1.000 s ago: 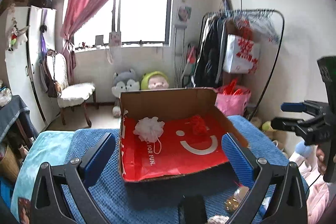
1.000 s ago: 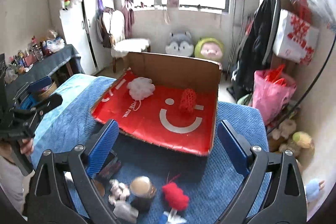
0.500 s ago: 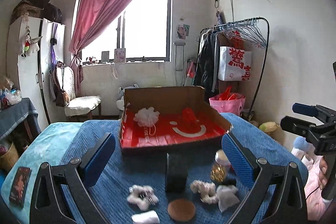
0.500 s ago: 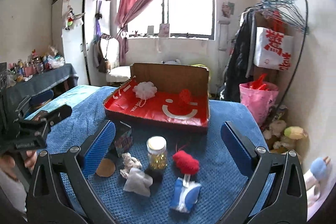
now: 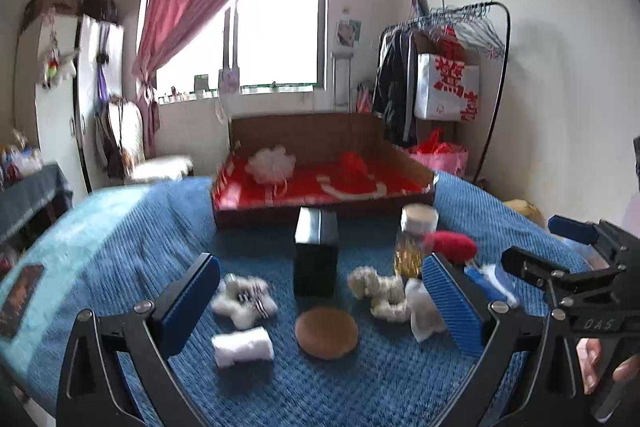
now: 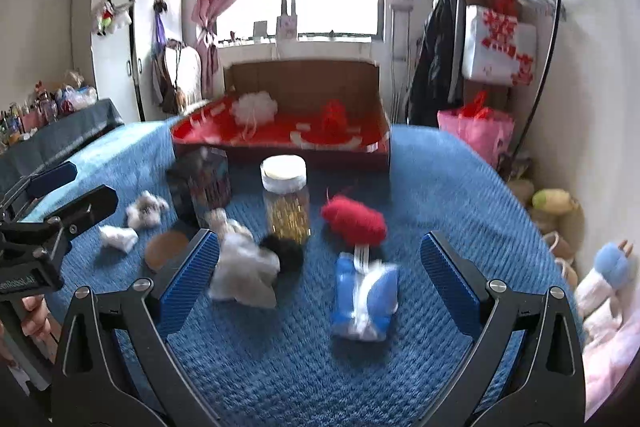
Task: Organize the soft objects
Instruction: 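Withdraw both tools from the box back over the bedspread, then grasp the white cloth piece with left tool while right tool grasps blue packet, then carry the white cloth and blue packet with both tools into the box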
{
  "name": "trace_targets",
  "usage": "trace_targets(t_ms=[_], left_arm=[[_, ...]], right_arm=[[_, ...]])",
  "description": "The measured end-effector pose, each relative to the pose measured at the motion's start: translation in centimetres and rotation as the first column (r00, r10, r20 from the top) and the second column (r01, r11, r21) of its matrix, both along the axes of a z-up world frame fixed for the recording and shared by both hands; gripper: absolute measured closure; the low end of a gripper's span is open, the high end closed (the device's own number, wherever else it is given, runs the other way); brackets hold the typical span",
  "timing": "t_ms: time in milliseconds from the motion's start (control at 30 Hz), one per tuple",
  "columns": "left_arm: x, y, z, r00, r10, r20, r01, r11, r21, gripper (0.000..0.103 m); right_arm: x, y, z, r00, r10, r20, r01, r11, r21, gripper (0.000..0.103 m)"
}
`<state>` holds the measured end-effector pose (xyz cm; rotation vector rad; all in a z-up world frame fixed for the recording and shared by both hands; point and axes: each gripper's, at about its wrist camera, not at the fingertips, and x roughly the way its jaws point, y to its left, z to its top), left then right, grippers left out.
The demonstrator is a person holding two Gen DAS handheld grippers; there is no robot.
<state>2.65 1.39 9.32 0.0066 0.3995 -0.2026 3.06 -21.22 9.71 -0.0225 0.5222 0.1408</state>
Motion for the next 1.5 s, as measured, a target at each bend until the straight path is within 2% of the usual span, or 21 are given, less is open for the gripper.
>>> trace_targets(t_ms=[267,733,900,933,967,1000,1033,1067,1100,1133,1167,1500], left_arm=[[1.9,0.9,-3.2,0.991,0.008,-0.137,-0.013,0.999,-0.035,0.000],[4.0,3.6,-5.2,0.968,0.065,-0.242,-0.060,0.998,0.024,0.000],[4.8,4.4,-6.0,0.953,0.062,-0.296,-0.055,0.998,0.033,0.013],[5.1,4.5,-6.3,0.948,0.057,-0.313,-0.049,0.998,0.033,0.014],[5.3,4.5,-6.5,0.945,0.052,-0.323,-0.045,0.999,0.031,0.020],[5.6,4.5,-6.9,0.938,0.036,-0.346,-0.032,0.999,0.019,0.032],[5.8,4.7,-7.2,0.931,0.012,-0.364,-0.015,1.000,-0.005,0.038],[6.0,4.9,-7.4,0.925,-0.018,-0.380,0.001,0.999,-0.043,0.045],[6.0,5.2,-7.5,0.925,-0.025,-0.380,-0.002,0.998,-0.070,0.054],[6.0,5.3,-7.4,0.927,-0.018,-0.374,-0.008,0.998,-0.067,0.063],[6.0,5.3,-7.4,0.928,-0.014,-0.373,-0.008,0.998,-0.057,0.069],[4.7,5.2,-6.7,0.934,-0.024,-0.357,0.009,0.999,-0.043,0.073]], right_arm=[[1.5,-0.9,-2.9,0.995,-0.025,-0.102,0.027,0.999,0.021,0.000],[4.2,-3.1,-5.9,0.968,-0.075,-0.241,0.083,0.996,0.020,0.001],[4.7,-3.5,-6.6,0.962,-0.077,-0.262,0.085,0.996,0.018,0.003],[4.7,-3.5,-6.6,0.963,-0.074,-0.258,0.082,0.996,0.020,0.010],[4.7,-3.5,-6.6,0.964,-0.069,-0.255,0.076,0.997,0.016,0.015],[4.7,-3.4,-6.6,0.965,-0.067,-0.255,0.071,0.997,0.008,0.030],[4.7,-3.4,-6.6,0.966,-0.066,-0.250,0.069,0.998,0.003,0.053],[4.5,-3.4,-6.5,0.968,-0.059,-0.244,0.062,0.998,0.005,0.062],[4.3,-3.3,-6.4,0.971,-0.054,-0.233,0.057,0.998,0.008,0.065],[4.0,-3.2,-6.2,0.975,-0.050,-0.218,0.053,0.999,0.008,0.073],[3.7,-2.9,-5.8,0.979,-0.048,-0.198,0.048,0.999,-0.002,0.076],[2.7,-0.9,-4.6,0.987,0.039,-0.157,-0.039,0.999,0.008,0.077]])
